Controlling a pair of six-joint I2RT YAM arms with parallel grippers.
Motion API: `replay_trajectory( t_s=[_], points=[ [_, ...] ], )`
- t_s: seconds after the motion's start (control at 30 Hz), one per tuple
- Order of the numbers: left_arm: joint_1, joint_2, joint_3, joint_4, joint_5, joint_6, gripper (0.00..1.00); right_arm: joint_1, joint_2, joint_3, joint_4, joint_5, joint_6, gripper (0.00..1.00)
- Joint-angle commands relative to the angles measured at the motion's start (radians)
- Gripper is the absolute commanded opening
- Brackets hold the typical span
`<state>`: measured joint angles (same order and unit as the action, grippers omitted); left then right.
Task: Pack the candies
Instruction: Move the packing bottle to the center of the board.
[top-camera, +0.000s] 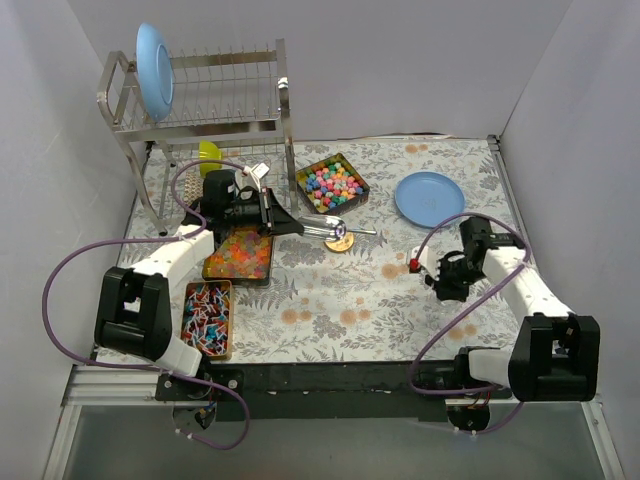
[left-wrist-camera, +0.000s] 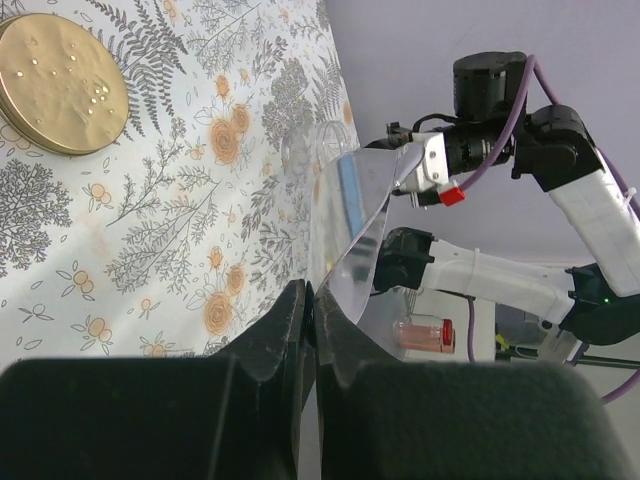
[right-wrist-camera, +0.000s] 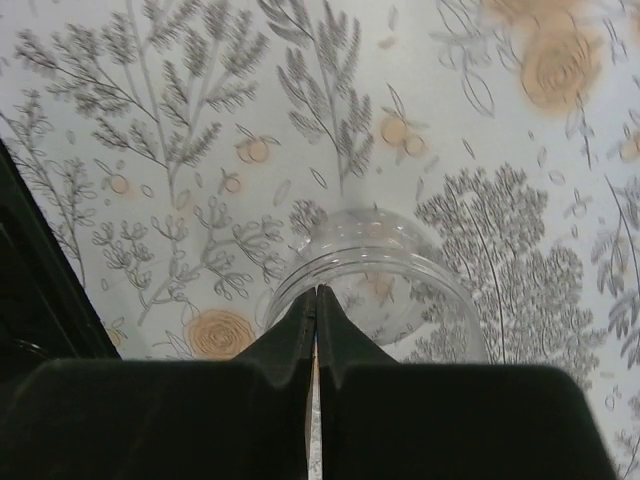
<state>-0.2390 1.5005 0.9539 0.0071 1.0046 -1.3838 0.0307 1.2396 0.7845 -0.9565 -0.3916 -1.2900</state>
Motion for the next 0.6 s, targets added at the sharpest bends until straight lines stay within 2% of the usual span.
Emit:
replay_trajectory(
  t_s=[0.0,0.2,0.57],
  points=[
    [0.01,-0.051,-0.014,0.002,0.002,0.023,0.0,0.138,-0.014,0.01,-0.06,-0.096,0.061,0.04],
    [0.017,-0.046,-0.009,-0.002,-0.001,0.034,0.0,0.408,-0.011,-0.016,0.002,-0.156,0.216,0.05],
    [0.053,-0.069,0.0,-0.111,-0.054,0.109,0.0,0.661,0.072,0.05,0.156,-0.242,0.346,0.05]
  ],
)
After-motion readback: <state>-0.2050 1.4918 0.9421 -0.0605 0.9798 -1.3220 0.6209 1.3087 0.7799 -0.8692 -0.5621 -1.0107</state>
